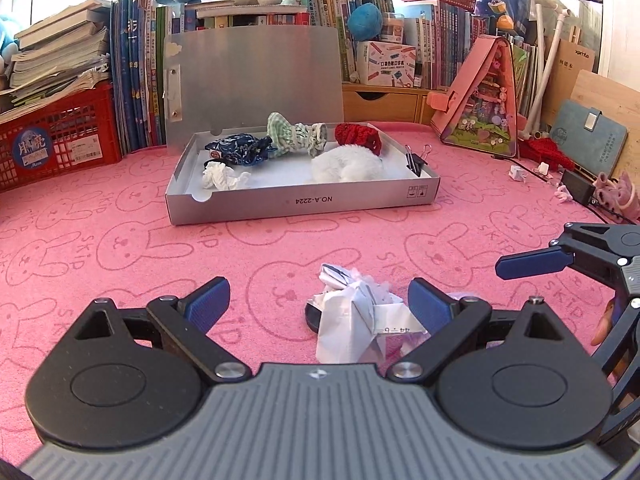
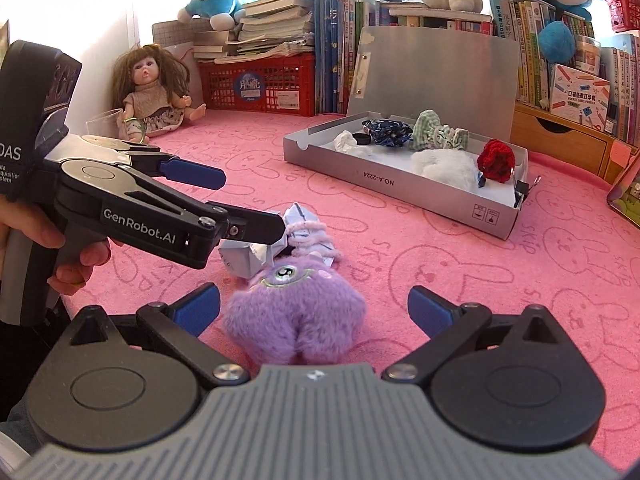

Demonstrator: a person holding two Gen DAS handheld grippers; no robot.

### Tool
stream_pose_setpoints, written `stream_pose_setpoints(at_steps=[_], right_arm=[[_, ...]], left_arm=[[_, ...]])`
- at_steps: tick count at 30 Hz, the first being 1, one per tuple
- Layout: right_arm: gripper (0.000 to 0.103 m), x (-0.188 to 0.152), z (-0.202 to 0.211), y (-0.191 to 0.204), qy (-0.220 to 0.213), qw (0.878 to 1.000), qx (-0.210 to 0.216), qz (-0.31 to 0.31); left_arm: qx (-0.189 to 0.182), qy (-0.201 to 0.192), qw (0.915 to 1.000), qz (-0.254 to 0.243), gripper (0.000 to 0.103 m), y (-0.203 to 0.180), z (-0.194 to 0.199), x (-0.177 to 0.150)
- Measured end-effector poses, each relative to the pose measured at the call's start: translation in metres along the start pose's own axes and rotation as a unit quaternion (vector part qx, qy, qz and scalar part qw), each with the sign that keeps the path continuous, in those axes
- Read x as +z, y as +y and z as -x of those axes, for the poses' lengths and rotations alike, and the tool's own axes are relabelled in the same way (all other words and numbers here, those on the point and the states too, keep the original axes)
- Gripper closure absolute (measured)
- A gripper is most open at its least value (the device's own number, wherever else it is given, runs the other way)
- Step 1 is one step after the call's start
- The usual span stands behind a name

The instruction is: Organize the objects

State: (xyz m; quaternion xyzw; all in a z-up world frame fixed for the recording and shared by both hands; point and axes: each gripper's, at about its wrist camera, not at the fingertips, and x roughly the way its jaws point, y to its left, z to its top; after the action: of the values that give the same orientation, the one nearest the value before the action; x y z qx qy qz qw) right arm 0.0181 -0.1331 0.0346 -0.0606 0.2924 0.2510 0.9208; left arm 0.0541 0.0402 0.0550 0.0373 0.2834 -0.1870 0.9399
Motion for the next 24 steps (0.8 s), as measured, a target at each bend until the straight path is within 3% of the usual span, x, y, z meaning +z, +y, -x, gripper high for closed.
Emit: stream_pose_setpoints(at_steps=[10, 16, 24], right_arm=[[0.000, -0.010, -0.024, 0.012, 0.026, 0.999, -0.023, 0.016], [0.000, -0.013, -0.028, 0.008, 0.026, 0.999, -0.018, 0.004], [0.000, -0.013, -0.029, 0.009, 0.024, 1.000, -0.016, 0.005]], left_arm=[[-0.015, 0.022, 0.9991, 0.033, 0.008, -0.001, -0.004, -0.011], [-0.024, 0.019, 0.9986, 0.042, 0.033, -0.002, -0.002, -0.013], [-0.022, -0.004, 0.9990, 0.039, 0.053, -0.005, 0.014, -0.011]])
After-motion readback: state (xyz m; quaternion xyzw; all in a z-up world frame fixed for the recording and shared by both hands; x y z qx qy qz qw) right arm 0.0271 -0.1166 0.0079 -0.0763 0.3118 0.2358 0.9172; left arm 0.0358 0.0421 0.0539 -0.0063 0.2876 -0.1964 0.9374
